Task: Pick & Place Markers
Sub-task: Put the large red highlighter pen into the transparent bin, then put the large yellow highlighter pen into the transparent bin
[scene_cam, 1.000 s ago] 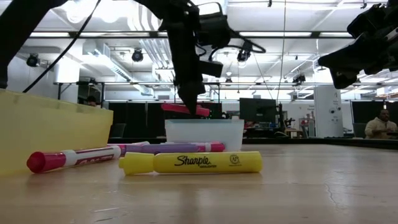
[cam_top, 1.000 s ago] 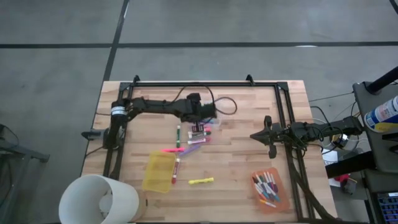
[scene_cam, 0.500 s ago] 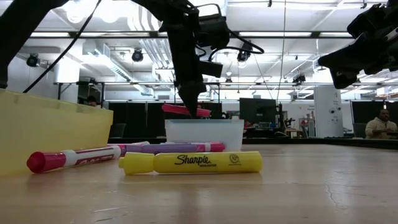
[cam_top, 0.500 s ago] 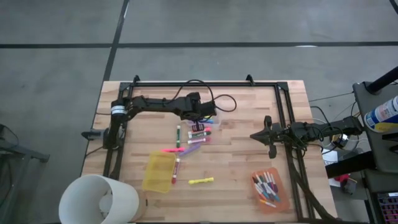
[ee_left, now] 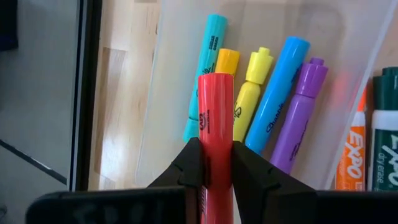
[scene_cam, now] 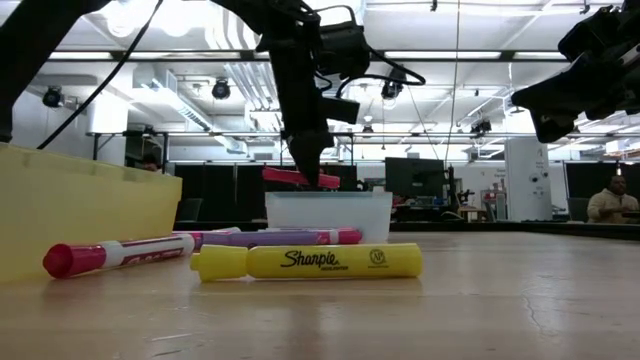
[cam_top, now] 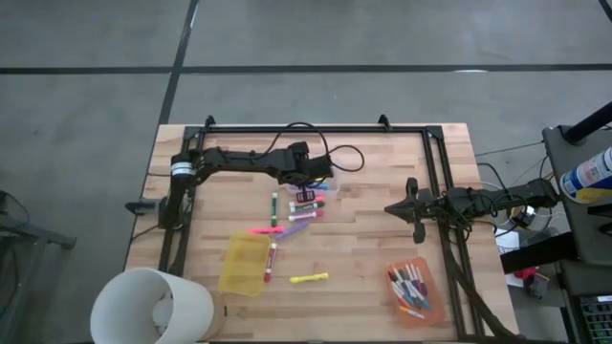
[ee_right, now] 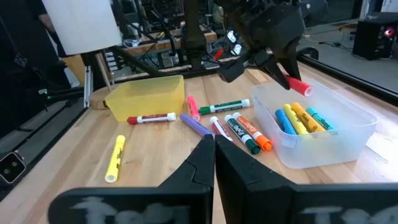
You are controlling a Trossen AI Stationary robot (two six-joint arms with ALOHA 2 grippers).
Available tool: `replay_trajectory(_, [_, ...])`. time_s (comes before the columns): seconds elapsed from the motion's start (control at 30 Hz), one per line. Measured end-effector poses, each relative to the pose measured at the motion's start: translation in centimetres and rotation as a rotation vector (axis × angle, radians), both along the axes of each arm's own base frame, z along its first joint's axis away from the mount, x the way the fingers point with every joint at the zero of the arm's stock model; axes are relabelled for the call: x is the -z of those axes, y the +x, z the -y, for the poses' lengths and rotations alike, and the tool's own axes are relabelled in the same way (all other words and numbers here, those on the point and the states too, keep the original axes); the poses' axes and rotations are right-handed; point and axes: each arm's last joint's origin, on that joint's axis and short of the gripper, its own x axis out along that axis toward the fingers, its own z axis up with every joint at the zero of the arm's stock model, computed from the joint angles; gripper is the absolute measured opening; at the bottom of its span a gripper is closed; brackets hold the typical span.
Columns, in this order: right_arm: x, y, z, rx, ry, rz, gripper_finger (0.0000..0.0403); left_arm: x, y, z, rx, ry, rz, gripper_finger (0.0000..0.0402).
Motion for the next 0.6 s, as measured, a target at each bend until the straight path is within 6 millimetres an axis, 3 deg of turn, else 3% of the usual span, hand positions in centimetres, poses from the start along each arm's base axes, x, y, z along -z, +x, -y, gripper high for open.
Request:
replay_trajectory(0.13, [-0.01, 0.00, 0.00, 0.000, 0.000, 0.001, 0.0009, -0.17, 0.43, -0.04, -0.009, 0.003, 0.055, 0.0068])
replay_trajectory(0.4, [0.00, 0.00, 0.00, 0.000, 0.000, 0.000, 0.0009, -0.37, 0.92, 0.26, 0.015, 0.017, 0.095, 0.0151])
replay_trajectory(0.6, [0.00, 0.00, 0.00, 0.000, 0.000, 0.000, 0.0009, -0.38, 0.90, 0.18, 0.009, 0.029, 0.093, 0.0164])
